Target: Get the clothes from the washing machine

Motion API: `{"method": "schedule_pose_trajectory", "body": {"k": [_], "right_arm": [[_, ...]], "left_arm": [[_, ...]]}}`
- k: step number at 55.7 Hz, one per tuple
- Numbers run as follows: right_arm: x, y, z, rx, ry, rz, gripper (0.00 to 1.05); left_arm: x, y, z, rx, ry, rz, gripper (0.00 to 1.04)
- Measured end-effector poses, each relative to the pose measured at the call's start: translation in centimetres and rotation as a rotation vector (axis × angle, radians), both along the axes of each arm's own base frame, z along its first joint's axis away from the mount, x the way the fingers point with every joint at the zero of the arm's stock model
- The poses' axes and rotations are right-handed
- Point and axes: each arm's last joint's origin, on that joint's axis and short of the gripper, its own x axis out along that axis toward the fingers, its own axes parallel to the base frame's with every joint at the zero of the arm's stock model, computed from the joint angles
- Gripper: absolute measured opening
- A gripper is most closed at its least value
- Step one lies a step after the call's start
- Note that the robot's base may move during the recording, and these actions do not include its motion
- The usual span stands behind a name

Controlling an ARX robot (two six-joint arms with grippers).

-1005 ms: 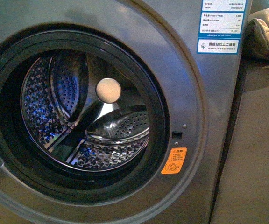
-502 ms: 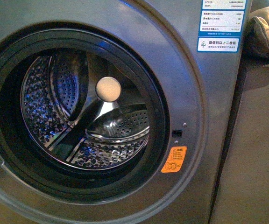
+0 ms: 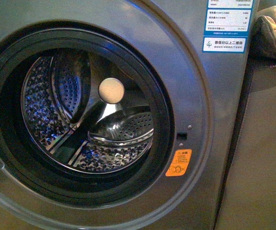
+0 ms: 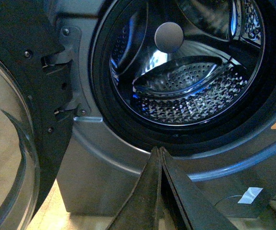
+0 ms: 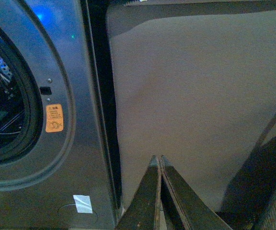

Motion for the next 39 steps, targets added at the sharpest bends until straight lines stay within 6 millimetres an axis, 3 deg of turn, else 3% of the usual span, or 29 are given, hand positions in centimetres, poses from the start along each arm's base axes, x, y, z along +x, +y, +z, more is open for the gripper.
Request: {"method": "schedule_pose_trajectory", "body": {"k": [9, 30, 34, 39], "right_arm": [[0.0, 0.0, 0.0, 0.000, 0.000, 0.000, 0.02], [0.0, 0.0, 0.0, 0.000, 0.000, 0.000, 0.02], [0.0, 0.0, 0.0, -0.001, 0.000, 0.001, 0.13], [0.0, 0.0, 0.0, -0.001, 0.000, 0.000, 0.29]], "left_arm": [[-1.0, 0.0, -0.6, 0.000, 0.011, -0.001, 0.04], [-1.2, 0.0, -1.2, 0.001, -0.010, 0.000, 0.04], [-1.2, 0.0, -1.2, 0.000, -0.010, 0.000, 0.04], [-1.2, 0.0, -1.2, 0.000, -0.010, 0.000, 0.19]]}}
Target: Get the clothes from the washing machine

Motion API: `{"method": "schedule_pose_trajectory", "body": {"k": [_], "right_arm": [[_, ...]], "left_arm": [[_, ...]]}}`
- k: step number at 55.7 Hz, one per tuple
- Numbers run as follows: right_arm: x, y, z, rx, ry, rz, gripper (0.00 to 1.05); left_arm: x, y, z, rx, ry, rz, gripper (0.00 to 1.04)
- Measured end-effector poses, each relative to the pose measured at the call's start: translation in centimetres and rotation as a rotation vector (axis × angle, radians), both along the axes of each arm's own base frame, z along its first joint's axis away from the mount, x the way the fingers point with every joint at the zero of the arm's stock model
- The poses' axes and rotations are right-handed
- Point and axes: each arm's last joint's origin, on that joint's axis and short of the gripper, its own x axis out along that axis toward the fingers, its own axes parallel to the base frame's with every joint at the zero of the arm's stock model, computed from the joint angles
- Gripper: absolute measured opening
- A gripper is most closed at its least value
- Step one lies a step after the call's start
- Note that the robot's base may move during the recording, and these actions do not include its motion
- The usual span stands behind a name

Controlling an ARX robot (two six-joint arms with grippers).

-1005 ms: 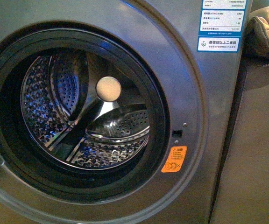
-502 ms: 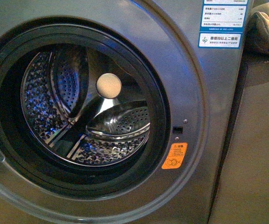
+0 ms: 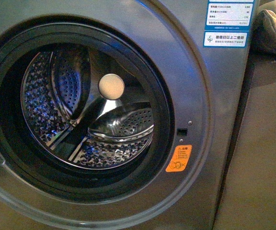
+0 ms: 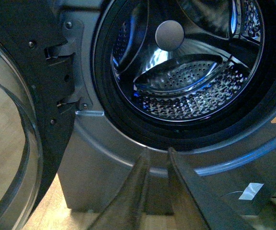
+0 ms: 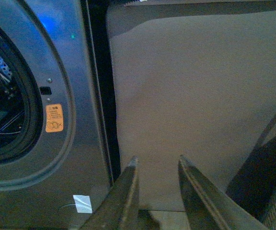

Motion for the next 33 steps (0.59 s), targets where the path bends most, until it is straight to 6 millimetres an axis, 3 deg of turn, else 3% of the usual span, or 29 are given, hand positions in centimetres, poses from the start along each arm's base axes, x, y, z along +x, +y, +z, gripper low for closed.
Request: {"method": "schedule_pose_trajectory", "body": {"k": [22, 26, 33], "right_arm": [[0.00, 0.00, 0.00, 0.000, 0.000, 0.000, 0.96], [0.00, 0.00, 0.00, 0.001, 0.000, 0.000, 0.98], [0.00, 0.00, 0.00, 0.000, 0.000, 0.000, 0.97]], "left_arm": [[0.00, 0.00, 0.00, 0.000, 0.000, 0.000, 0.87], [0.00, 0.00, 0.00, 0.001, 0.000, 0.000, 0.99], [0.00, 0.00, 0.00, 0.002, 0.000, 0.000, 0.98]]}}
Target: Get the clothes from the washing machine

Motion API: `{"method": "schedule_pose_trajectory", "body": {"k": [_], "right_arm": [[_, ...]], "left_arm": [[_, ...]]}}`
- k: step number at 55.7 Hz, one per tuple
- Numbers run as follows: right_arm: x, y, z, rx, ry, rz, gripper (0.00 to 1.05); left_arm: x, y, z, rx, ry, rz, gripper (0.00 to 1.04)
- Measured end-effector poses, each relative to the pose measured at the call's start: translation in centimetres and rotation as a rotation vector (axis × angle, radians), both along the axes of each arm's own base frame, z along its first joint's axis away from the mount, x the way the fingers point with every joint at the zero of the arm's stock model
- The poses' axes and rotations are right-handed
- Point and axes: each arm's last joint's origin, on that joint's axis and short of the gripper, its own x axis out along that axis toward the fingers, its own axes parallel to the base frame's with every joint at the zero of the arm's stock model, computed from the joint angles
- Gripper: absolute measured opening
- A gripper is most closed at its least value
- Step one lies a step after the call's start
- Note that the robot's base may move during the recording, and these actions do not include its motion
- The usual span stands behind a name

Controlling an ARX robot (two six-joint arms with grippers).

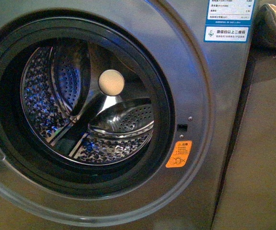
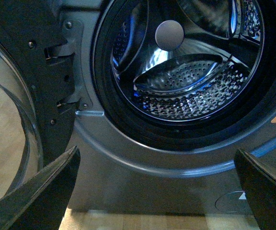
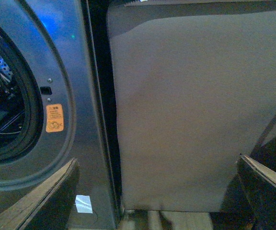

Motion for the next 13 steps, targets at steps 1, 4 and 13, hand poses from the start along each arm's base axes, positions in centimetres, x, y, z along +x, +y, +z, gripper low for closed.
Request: {"method": "schedule_pose_trajectory", "body": {"k": [1, 4, 13], "right_arm": [[0.00, 0.00, 0.00, 0.000, 0.000, 0.000, 0.97], [0.00, 0.00, 0.00, 0.000, 0.000, 0.000, 0.97], [0.00, 0.00, 0.00, 0.000, 0.000, 0.000, 0.97]], "left_arm": [[0.00, 0.00, 0.00, 0.000, 0.000, 0.000, 0.98], [0.00, 0.00, 0.00, 0.000, 0.000, 0.000, 0.98], [0.00, 0.00, 0.00, 0.000, 0.000, 0.000, 0.98]]}}
